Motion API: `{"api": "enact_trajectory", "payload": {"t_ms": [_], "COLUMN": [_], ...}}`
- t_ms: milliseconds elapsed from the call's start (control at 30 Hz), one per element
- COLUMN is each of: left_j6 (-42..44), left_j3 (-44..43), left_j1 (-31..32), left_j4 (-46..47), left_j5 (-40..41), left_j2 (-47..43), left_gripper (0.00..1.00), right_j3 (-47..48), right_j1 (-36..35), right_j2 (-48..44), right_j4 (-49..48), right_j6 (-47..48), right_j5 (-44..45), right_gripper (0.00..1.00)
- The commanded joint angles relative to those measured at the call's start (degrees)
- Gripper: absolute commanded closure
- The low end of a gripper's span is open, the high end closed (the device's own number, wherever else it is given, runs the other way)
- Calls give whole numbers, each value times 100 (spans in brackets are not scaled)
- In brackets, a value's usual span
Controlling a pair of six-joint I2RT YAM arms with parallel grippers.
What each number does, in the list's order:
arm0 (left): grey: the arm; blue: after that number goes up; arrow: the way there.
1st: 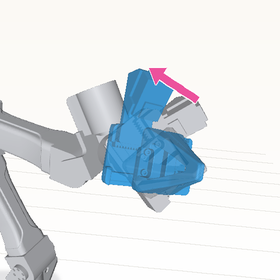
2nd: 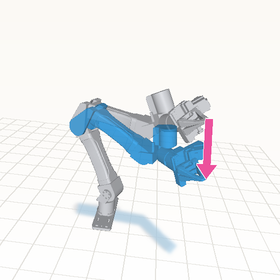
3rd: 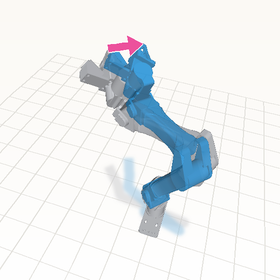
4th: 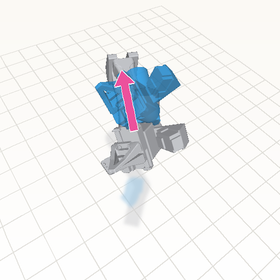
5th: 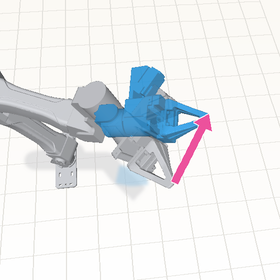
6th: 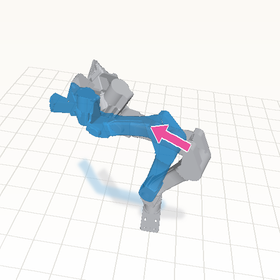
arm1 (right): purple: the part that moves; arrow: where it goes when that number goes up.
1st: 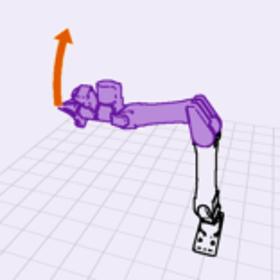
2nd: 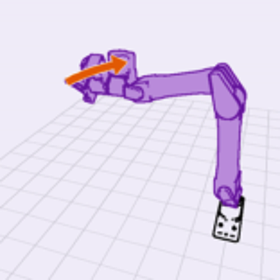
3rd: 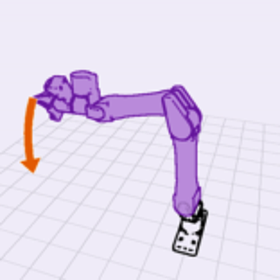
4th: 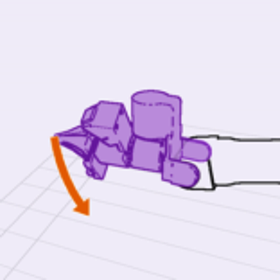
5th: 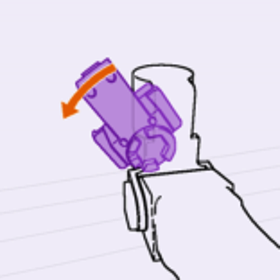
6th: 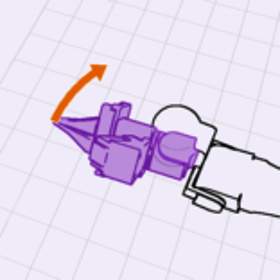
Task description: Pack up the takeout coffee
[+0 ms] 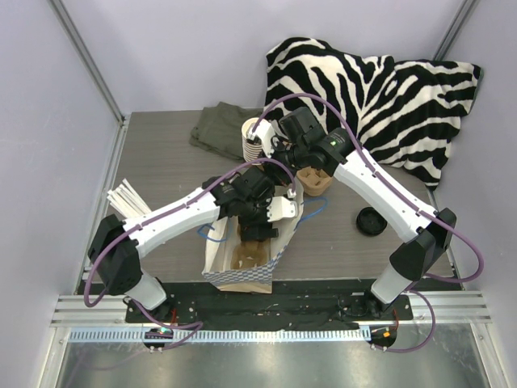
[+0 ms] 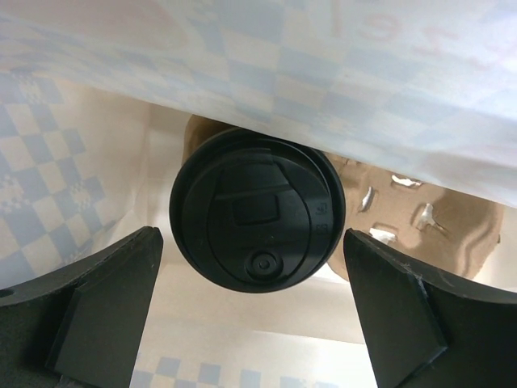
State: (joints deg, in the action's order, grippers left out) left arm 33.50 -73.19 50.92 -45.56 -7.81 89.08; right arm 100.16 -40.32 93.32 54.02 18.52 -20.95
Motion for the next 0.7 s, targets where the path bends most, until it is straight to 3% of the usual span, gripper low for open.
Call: {"api": "enact_trajectory", "payload": {"t_ms": [0, 667], "left_j6": [17, -106], "left_j3": [-301, -996], "left_j1": [-11, -3], "left_j4": [-41, -287], "left_j5": [-124, -405], "left_j2": [-286, -426], "left_gripper": [1, 1], "right_j3": [223, 232], "right_j1": [-11, -3], "right_j2": [2, 46], "right_j4": [56, 30], "right_j6": [-7, 11], "right_j5": [-164, -120], "right_gripper": [99, 99]}}
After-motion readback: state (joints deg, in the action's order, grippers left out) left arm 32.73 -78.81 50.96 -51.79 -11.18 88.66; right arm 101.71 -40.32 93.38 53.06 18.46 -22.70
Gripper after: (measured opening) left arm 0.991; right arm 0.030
